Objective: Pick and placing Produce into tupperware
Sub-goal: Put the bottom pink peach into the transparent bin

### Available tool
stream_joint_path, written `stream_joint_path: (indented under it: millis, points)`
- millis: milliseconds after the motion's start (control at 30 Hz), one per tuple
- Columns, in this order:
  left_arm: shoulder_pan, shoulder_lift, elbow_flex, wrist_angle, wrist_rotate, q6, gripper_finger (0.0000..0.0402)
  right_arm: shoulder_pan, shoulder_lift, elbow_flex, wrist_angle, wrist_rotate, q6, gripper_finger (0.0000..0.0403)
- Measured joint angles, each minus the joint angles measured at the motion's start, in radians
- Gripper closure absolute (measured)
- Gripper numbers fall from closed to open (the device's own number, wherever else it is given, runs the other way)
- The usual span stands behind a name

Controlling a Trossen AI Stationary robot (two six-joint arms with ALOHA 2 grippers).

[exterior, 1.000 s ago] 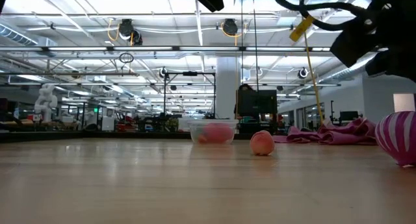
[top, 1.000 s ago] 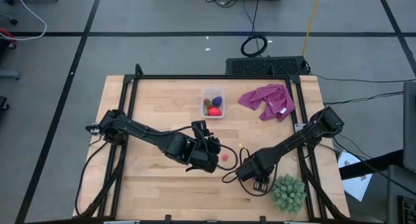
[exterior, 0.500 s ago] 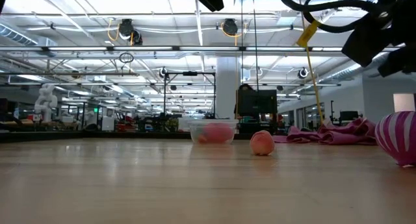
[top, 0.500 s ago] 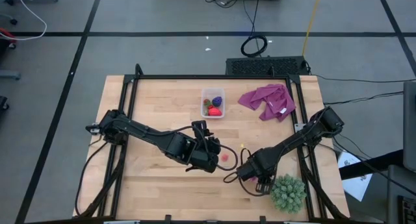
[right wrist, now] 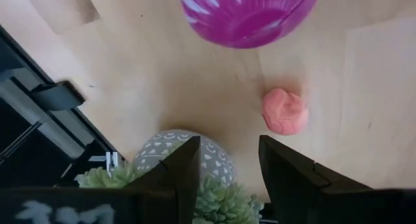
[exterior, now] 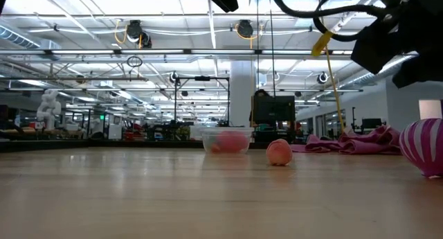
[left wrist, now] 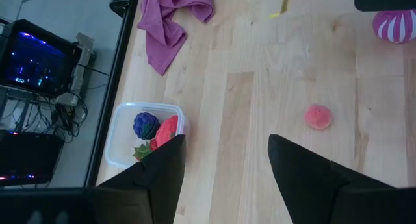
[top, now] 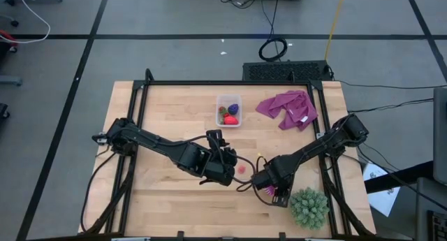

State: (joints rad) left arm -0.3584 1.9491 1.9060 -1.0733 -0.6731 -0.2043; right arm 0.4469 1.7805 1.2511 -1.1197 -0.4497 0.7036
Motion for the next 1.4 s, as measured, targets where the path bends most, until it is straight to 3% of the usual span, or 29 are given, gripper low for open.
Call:
stream_joint_path:
  millis: [767, 1400]
  points:
    - [0.000, 0.000, 0.000, 0.000, -0.001, 0.012, 0.0176, -0.002, 0.001, -0.178, 0.195, -0.103, 0.048, 0.0257]
    - [0.000, 0.000, 0.000, 0.000, -0.001, 0.018, 0.0176, -0.089, 0.002, -0.225, 0.194, -0.074, 0.013, 0.0257]
